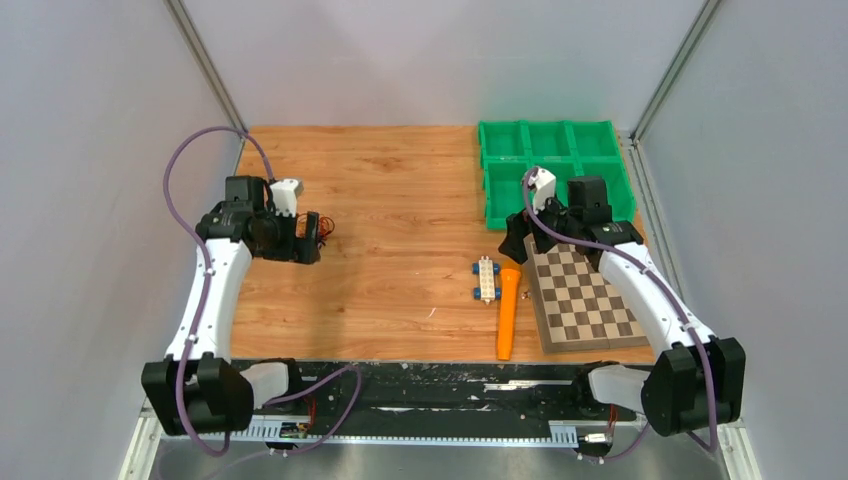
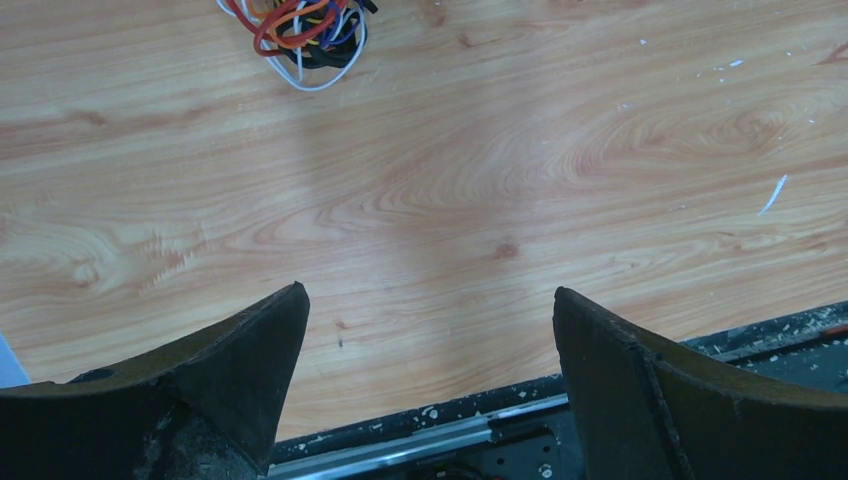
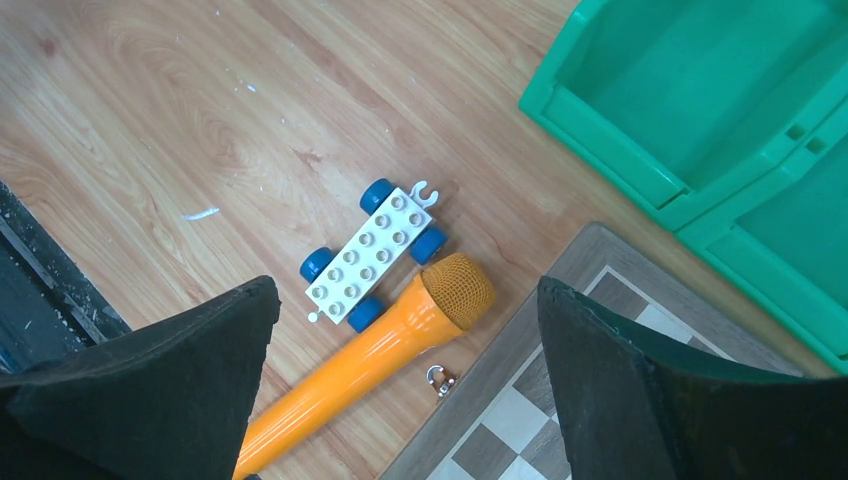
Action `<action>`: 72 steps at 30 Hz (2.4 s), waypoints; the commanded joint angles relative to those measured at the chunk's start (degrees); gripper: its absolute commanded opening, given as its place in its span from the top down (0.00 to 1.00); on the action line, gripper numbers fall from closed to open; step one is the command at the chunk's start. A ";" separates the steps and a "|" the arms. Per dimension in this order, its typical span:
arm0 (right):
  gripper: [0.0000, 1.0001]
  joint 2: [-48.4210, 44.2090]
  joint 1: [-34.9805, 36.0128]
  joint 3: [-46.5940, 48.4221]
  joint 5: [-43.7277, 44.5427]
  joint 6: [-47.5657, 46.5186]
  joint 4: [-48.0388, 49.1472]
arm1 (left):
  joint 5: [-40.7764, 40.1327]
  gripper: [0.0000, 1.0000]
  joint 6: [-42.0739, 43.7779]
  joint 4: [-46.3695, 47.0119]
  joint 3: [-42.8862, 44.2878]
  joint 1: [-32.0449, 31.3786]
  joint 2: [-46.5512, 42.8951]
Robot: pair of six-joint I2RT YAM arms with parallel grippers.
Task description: Untangle the cables
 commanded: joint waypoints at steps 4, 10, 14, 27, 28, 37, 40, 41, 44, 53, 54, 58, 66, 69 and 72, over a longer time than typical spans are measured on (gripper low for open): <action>0.00 2.46 -0.16 4.41 -3.09 -1.35 1.53 | -1.97 0.00 2.00 1.01 13.21 3.29 12.38; 0.00 2.28 -0.09 6.52 -2.39 -0.01 3.97 | 0.27 0.00 2.41 3.15 20.07 5.79 24.25; 0.00 3.43 -0.24 7.34 -2.69 0.54 5.65 | 2.18 0.00 1.57 5.55 21.45 5.83 31.72; 0.00 7.32 -0.03 6.52 -13.77 2.90 11.65 | 12.66 0.59 -3.42 14.69 19.73 5.38 42.43; 0.00 8.07 -0.03 6.57 -14.54 4.07 12.51 | 14.44 0.73 -2.97 14.58 19.49 5.21 41.96; 0.00 14.81 5.64 9.60 -20.57 22.33 25.74 | 31.46 1.00 -5.35 20.97 6.16 -0.74 20.67; 0.00 18.22 11.00 12.91 -18.64 26.25 27.62 | 31.41 1.00 -9.04 24.30 2.73 -3.33 13.39; 0.00 19.32 12.78 14.29 -17.94 27.23 27.72 | 31.22 1.00 -10.50 25.15 2.55 -5.38 12.46; 0.00 22.87 18.62 18.77 -13.98 29.29 27.23 | 31.21 1.00 -13.20 26.75 2.11 -8.02 10.62; 0.43 32.83 26.31 28.85 -1.97 28.21 23.42 | 34.94 1.00 -15.87 28.24 2.17 -8.69 10.45; 0.51 33.39 26.29 29.06 -0.87 27.94 23.05 | 35.09 1.00 -15.75 28.10 1.97 -8.67 10.28; 0.70 33.73 26.28 28.36 1.81 26.04 22.70 | 37.42 1.00 -16.12 28.57 0.62 -8.74 8.61; 1.00 31.99 25.87 26.33 6.28 23.73 22.48 | 38.53 1.00 -15.24 27.91 -1.09 -8.60 6.93; 1.00 30.22 25.20 25.65 10.66 21.08 21.34 | 36.08 1.00 -14.19 25.40 0.14 -7.89 7.20; 1.00 26.71 22.86 23.40 16.49 17.51 20.35 | 28.68 1.00 -9.83 17.90 1.97 -5.11 9.17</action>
